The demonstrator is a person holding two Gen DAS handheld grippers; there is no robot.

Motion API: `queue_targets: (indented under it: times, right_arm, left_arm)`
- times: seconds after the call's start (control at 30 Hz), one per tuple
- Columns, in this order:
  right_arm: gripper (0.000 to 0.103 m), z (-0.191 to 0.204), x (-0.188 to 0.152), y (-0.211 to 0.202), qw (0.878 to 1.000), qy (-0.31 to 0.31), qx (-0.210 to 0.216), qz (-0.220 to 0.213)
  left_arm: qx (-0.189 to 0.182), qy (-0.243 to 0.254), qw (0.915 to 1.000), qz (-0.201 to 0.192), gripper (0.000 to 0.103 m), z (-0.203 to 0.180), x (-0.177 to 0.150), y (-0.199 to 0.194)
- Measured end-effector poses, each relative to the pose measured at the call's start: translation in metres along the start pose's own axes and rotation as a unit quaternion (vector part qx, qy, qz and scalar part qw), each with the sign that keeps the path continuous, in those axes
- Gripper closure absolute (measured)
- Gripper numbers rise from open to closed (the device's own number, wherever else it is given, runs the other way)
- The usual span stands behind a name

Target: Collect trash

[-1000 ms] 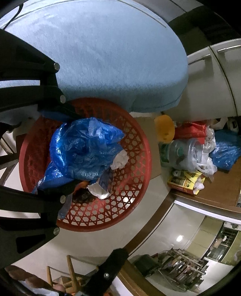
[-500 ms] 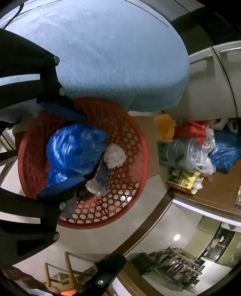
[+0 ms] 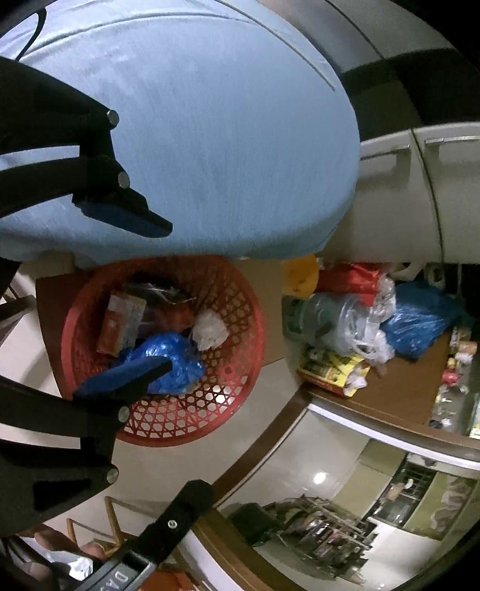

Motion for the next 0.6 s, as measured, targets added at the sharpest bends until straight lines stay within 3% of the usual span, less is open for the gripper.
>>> queue_targets:
  times: [0.43, 0.6]
  right_arm:
    - [0.03, 0.071, -0.021, -0.029, 0.997, -0.066, 0.02, -0.02]
    - [0.026, 0.086, -0.037, -0.04, 0.994, -0.101, -0.005, -0.037]
  left_arm:
    - [0.029, -0.034, 0.9964, -0.073, 0.029, 0.048, -0.018, -0.068]
    - [0.051, -0.034, 0.9925, -0.106, 0.028, 0.065, -0.035, -0.09]
Point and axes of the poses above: each gripper's, at about its wrist camera, not at the fingertips, and y roughly the way its jaws point, z to its left, x to its top, the point moved 7 cm from there along y, roughly the way its jaws point, and after that the axes turned 1 degree about -y, right-handed, at the moved point
